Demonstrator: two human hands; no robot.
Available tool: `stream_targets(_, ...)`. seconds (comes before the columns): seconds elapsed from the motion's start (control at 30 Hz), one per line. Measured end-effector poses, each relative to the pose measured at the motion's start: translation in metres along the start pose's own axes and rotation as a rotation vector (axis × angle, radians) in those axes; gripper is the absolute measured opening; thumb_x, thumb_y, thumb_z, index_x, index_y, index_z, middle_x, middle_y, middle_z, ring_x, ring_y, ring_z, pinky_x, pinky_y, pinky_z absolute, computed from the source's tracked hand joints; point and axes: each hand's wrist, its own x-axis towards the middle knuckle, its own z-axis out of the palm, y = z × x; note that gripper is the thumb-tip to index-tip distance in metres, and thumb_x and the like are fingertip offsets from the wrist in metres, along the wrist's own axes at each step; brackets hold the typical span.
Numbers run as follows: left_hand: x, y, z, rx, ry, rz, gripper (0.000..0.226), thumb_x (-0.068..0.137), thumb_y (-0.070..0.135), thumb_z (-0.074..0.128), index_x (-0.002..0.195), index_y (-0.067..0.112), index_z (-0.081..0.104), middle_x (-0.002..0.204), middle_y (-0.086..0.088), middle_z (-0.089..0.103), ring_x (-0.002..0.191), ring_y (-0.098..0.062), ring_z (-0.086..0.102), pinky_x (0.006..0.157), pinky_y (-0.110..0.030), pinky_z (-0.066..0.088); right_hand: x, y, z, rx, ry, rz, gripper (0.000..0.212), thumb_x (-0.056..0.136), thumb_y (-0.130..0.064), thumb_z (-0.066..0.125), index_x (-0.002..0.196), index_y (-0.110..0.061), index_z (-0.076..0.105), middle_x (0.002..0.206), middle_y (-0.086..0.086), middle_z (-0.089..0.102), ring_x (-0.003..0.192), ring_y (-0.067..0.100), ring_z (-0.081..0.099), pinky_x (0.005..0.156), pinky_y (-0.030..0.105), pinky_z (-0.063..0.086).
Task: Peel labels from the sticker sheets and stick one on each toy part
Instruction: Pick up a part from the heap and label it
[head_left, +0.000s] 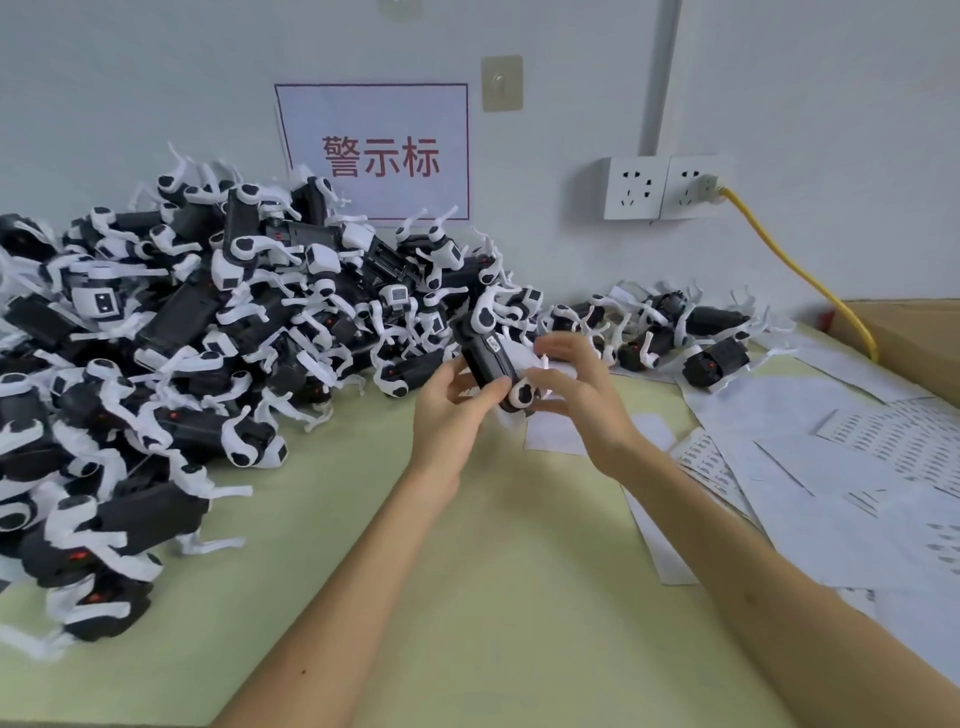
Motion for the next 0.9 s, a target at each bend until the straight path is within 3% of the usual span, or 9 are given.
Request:
stream_targets(0.07,-0.001,0.002,-0.001,-0.010,-0.034,-0.003,0.024,0.092,0.016,0.074,0.114,0.025,0.074,0.095,0.009,0.077,0.080,0.003,0.066,0.067,-0.012,0.047,-0.003,-0.001,-0.004,-0.168,0.084,-0.162,0.061,0.088,-0.011,0.070,0.142,-0.021,0.045,0.139,-0.010,0.050,0.116,0.003,0.058,0.088,0.015,0.050)
stream_targets(0.13,-0.003,0.005,0.001,-0.027,-0.106,0.003,0.018,0.095,0.014,0.069,0.109,0.022,0.077,0.096,0.005,0.079,0.084,-0.003,0.069,0.073,-0.017,0.049,-0.005,-0.004,-0.009,-0.279,0.129,-0.336,0.075,0.085,-0.014,0.068,0.152,-0.023,0.035,0.147,-0.015,0.042,0.129,0.000,0.048,0.099,0.014,0.042)
stream_targets(0.27,-0.007,0.007,0.003,-0.022,-0.224,-0.009,0.020,0.096,0.012,0.063,0.099,0.023,0.080,0.090,0.003,0.075,0.083,-0.010,0.066,0.076,-0.025,0.048,-0.002,-0.005,-0.024,-0.520,0.148,-0.554,0.079,0.084,-0.021,0.061,0.157,-0.019,0.032,0.160,-0.003,0.036,0.146,0.017,0.036,0.116,0.034,0.033)
stream_targets(0.4,-0.007,0.007,0.002,-0.072,-0.215,-0.063,0.020,0.095,0.013,0.067,0.114,0.016,0.075,0.092,-0.002,0.072,0.085,-0.015,0.067,0.068,-0.027,0.056,0.001,-0.003,-0.026,-0.574,0.198,-0.502,0.044,0.083,-0.024,0.057,0.125,-0.017,0.068,0.121,-0.009,0.065,0.117,0.013,0.053,0.098,0.037,0.046)
stream_targets(0.47,-0.005,0.006,0.002,-0.142,-0.152,-0.098,0.023,0.093,0.013,0.070,0.116,0.013,0.072,0.093,-0.008,0.070,0.085,-0.020,0.068,0.066,-0.030,0.058,0.000,0.000,-0.024,-0.549,0.201,-0.442,0.040,0.085,-0.029,0.055,0.121,-0.019,0.070,0.104,-0.015,0.066,0.102,0.013,0.055,0.086,0.033,0.049)
stream_targets(0.6,-0.001,0.006,-0.002,-0.213,-0.060,-0.131,0.020,0.091,0.014,0.074,0.111,0.010,0.071,0.104,-0.019,0.067,0.089,-0.030,0.066,0.073,-0.037,0.057,0.000,0.006,-0.017,-0.496,0.175,-0.401,0.042,0.088,-0.025,0.054,0.127,-0.025,0.068,0.101,-0.012,0.068,0.091,0.010,0.057,0.078,0.020,0.047)
stream_targets(0.7,-0.002,0.006,-0.001,-0.217,-0.015,-0.128,0.011,0.091,0.015,0.074,0.102,0.012,0.072,0.097,-0.012,0.067,0.078,-0.020,0.068,0.070,-0.034,0.055,-0.002,0.010,-0.011,-0.467,0.168,-0.369,0.046,0.090,-0.020,0.052,0.134,-0.027,0.065,0.087,-0.007,0.065,0.080,0.012,0.057,0.073,0.021,0.049)
stream_targets(0.77,-0.001,0.005,-0.001,-0.215,0.016,-0.136,0.003,0.094,0.016,0.070,0.094,0.014,0.072,0.086,-0.004,0.069,0.070,-0.013,0.067,0.068,-0.031,0.054,-0.005,0.012,-0.009,-0.467,0.171,-0.355,0.047,0.090,-0.020,0.052,0.135,-0.025,0.064,0.073,-0.013,0.058,0.072,0.009,0.055,0.070,0.021,0.049)
stream_targets(0.9,0.001,0.006,-0.005,-0.319,0.102,-0.225,0.021,0.098,0.026,0.059,0.086,0.012,0.070,0.082,-0.006,0.068,0.075,-0.021,0.065,0.061,-0.028,0.054,-0.008,0.009,-0.007,-0.452,0.110,-0.343,0.042,0.092,-0.014,0.059,0.132,-0.024,0.065,0.074,-0.020,0.062,0.072,0.009,0.063,0.067,0.023,0.048)
